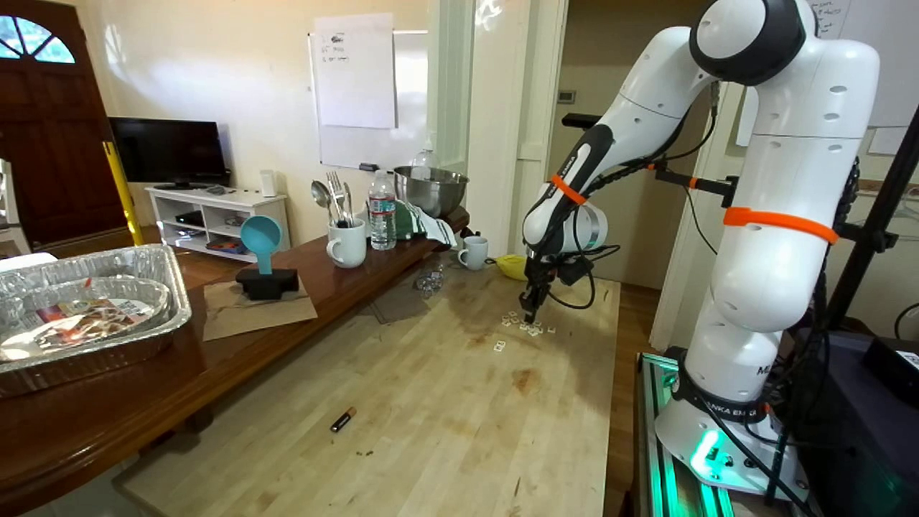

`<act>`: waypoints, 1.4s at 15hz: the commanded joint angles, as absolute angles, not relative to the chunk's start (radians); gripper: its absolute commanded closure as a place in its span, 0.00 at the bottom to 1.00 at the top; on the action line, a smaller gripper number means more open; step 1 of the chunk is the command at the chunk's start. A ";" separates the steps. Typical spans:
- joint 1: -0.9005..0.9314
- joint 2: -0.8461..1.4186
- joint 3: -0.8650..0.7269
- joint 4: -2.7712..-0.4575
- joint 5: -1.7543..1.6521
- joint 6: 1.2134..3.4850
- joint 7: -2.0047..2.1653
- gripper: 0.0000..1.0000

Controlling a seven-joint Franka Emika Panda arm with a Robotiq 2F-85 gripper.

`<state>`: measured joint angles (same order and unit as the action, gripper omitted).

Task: Move the word pieces on the table

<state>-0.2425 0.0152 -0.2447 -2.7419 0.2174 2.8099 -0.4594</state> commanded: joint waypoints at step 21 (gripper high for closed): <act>-0.246 0.099 -0.206 -2.720 0.379 2.902 -0.566 1.00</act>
<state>-0.2427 0.0476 -0.2140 -2.7395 0.3385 2.8894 -0.5333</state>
